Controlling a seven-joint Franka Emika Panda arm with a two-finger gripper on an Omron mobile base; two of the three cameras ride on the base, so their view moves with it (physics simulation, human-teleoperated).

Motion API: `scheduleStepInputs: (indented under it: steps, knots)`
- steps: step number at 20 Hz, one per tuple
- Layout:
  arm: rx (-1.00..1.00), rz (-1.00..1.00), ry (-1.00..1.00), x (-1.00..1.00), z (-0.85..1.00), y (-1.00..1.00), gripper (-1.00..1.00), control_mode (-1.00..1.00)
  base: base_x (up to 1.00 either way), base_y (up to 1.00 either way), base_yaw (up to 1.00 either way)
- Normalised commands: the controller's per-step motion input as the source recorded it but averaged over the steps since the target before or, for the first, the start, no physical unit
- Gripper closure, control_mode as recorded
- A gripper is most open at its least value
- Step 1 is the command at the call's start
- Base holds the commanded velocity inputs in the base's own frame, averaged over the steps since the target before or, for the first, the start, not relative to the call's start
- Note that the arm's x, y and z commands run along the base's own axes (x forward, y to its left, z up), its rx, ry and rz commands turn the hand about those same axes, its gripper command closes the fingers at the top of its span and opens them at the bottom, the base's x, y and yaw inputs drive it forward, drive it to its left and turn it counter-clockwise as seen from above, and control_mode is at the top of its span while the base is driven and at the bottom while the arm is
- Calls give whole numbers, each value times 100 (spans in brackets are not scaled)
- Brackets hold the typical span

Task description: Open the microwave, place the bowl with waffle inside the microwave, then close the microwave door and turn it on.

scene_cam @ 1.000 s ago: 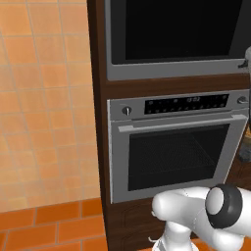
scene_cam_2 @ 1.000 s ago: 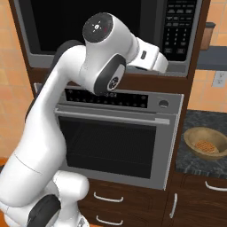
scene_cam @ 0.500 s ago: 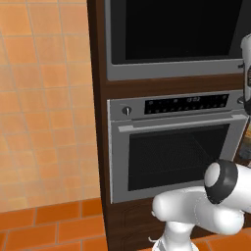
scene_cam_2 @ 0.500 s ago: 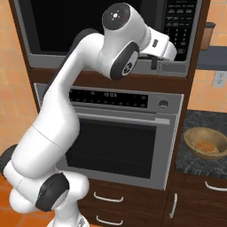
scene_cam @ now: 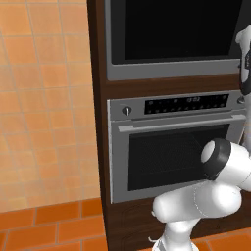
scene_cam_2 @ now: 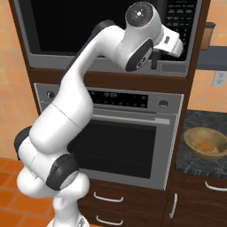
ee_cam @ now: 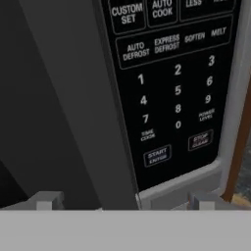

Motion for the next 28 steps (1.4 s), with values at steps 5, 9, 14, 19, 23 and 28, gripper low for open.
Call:
scheduleStepInputs:
  steps: [5,9,14,19,23,28]
  knots:
    - [0,7,-9,48,-3,-4,-100,-100,0,0,0]
    - [0,6,-4,51,-7,-2,-100,-100,0,0,0]
    - [-1,3,-8,25,-4,0,-100,-100,0,0,0]
    - [0,0,-18,0,0,0,100,-100,0,0,0]
    - [0,-4,-18,-1,0,6,100,-100,0,0,0]
    - [0,-15,-3,-22,0,2,100,-100,0,0,0]
